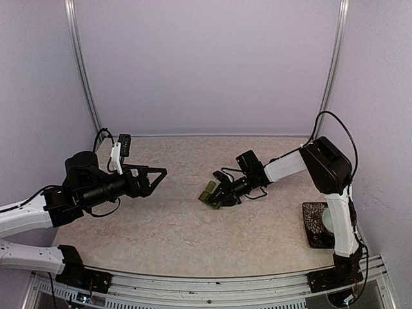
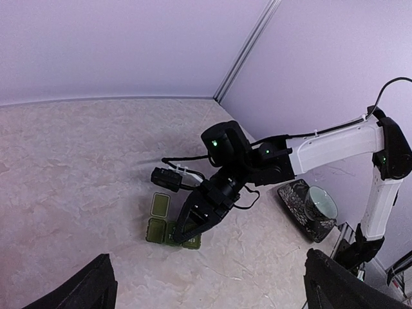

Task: Sort the pills into containers
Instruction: Place the pill container at the center of the board.

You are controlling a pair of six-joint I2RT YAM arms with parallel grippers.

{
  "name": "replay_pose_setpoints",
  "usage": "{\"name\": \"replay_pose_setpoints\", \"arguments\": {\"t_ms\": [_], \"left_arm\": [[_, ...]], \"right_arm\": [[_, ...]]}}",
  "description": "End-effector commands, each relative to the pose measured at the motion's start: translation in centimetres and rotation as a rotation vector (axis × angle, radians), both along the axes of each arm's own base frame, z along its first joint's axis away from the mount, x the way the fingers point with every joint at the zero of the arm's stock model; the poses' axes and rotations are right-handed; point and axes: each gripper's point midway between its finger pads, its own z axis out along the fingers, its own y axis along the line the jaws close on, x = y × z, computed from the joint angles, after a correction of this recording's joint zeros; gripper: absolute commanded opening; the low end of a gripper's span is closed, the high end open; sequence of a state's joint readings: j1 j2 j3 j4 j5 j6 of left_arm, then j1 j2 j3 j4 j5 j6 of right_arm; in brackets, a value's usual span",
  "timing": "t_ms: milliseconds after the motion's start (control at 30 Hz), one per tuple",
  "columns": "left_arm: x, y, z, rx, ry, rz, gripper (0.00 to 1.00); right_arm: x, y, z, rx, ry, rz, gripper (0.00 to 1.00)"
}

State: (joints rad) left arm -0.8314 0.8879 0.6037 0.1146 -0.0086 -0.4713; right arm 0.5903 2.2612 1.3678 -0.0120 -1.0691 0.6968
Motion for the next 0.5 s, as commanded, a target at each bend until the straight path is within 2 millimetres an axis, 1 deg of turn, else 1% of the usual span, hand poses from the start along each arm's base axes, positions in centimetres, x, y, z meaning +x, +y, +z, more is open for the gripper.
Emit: {"name": "replay_pose_setpoints", "arguments": {"t_ms": [0, 167, 300, 467], "left_arm": [[0.3, 0.1, 0.3, -0.007, -0.009, 0.011, 0.99], [0.3, 0.0, 0.4, -0.004, -0.015, 0.008, 0.99], [0.5, 0.0, 0.5, -0.002, -0.020, 0.012, 0.99], [0.6, 0.0, 0.6, 0.000, -0.024, 0.012, 0.99]], "right_arm": [[0.5, -0.6, -0.7, -0.027, 0.019, -0.009, 0.27], [0.6, -1.5, -1.1, -0.058, 0.026, -0.025, 0.35], [0.8, -2.2, -1.1, -0.080, 0.023, -0.033, 0.47], [1.1, -3.0, -1.1, -0.114, 0.010, -0.046, 0.58]]}}
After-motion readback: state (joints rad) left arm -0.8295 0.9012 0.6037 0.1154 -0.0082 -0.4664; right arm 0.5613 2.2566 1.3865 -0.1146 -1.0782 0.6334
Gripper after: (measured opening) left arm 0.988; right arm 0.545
